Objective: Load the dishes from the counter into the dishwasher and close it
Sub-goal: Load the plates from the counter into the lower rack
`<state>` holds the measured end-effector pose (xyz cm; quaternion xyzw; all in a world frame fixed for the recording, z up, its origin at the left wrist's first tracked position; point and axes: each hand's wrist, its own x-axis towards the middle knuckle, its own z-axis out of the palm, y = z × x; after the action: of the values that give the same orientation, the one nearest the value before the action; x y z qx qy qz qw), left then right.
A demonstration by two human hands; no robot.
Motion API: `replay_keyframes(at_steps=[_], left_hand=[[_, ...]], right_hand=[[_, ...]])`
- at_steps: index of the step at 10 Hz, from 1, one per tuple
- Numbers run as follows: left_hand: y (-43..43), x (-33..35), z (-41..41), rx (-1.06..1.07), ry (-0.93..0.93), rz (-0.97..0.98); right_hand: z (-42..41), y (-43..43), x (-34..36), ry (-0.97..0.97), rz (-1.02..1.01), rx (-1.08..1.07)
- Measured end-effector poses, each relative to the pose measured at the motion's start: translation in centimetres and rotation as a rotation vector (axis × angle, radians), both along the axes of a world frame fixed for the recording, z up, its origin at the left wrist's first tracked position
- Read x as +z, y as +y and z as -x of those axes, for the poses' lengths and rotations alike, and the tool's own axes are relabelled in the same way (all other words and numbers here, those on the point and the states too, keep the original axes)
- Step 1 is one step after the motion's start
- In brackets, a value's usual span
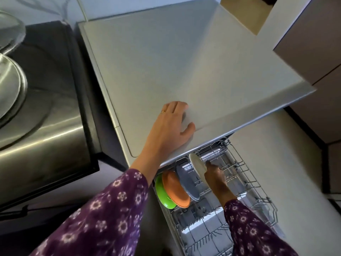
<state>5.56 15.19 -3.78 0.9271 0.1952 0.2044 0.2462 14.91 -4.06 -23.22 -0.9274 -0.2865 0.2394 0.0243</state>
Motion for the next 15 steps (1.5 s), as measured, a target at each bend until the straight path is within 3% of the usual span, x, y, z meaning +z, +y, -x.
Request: replay_keyframes(at_steps=[4,6,8,10,11,12,15], left_hand=[[0.0,-0.6,-0.4,0.081,-0.018,-0.021],[-0.2,-0.4,-0.5,0.093,-0.004,-0.010],[-0.2,-0.4,-0.5,0.099,-0.024,-0.022],[-0.2,-0.5,-0.4,0.089,-0.043,-0.038],[-0.2,-0.6,-0.4,0.085,-0.046,-0.043],[-0.1,-0.7,-0.4,0.067,-0.052,-0.061],[-0.1,-0.8,-0.3,0.042,-0.056,-0.091]], right_hand=[[0.6,1.4,-10.6,0.037,0.021,0.114],[1.8,2.7,-11.1,0.023,0.042,0.116],[1.8,2.8,-14.7,0.180,0.106,0.043],[1.7,2.0,-17.8,0.245,0.008,0.093],[2.4,2.2,-15.4,0.186,0.080,0.052],[3.3,2.3,-14.0,0.291,0.048,-0.100],[4.3,2.9,-10.6,0.204,0.110,-0.072]])
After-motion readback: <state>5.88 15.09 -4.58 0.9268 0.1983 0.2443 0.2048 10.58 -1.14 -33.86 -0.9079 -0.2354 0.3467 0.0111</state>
